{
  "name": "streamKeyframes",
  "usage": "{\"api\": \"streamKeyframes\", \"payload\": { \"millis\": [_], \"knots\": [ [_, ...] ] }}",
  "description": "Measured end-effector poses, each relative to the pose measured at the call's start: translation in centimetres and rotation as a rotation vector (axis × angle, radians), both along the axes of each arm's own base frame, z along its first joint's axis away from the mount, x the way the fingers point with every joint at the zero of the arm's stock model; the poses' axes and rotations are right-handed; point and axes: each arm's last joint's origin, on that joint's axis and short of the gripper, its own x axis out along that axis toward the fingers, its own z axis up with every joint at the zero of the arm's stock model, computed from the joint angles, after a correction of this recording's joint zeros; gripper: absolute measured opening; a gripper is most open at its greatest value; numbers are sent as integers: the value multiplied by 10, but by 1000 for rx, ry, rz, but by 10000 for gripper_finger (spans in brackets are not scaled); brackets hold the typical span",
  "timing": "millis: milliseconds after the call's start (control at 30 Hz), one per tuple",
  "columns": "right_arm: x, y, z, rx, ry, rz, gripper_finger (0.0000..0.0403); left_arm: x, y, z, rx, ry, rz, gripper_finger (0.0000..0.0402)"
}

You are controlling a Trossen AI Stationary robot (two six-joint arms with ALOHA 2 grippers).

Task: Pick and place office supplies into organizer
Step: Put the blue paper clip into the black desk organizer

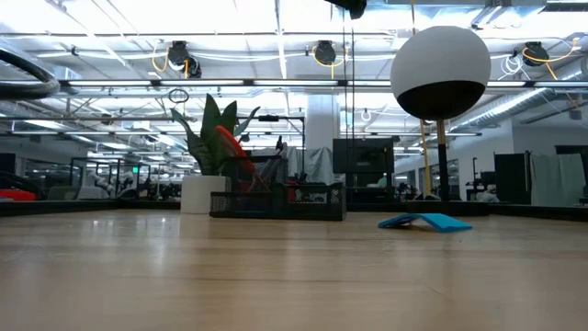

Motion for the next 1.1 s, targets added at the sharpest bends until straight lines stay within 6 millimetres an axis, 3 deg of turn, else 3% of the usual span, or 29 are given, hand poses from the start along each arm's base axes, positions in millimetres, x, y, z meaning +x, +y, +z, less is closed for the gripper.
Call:
{"api": "streamKeyframes", "payload": {
  "millis": [567, 933, 1100],
  "knots": [
    [0, 0, 0, 0, 0, 0, 100, 1, 11, 22, 86, -149, -15, 58],
    [0, 0, 0, 7, -1, -1, 100, 17, 23, 24, 133, -208, -73, 58],
    [0, 0, 2, 108, -35, -8, 100, 28, 34, 25, 179, -244, -124, 58]
  ]
}}
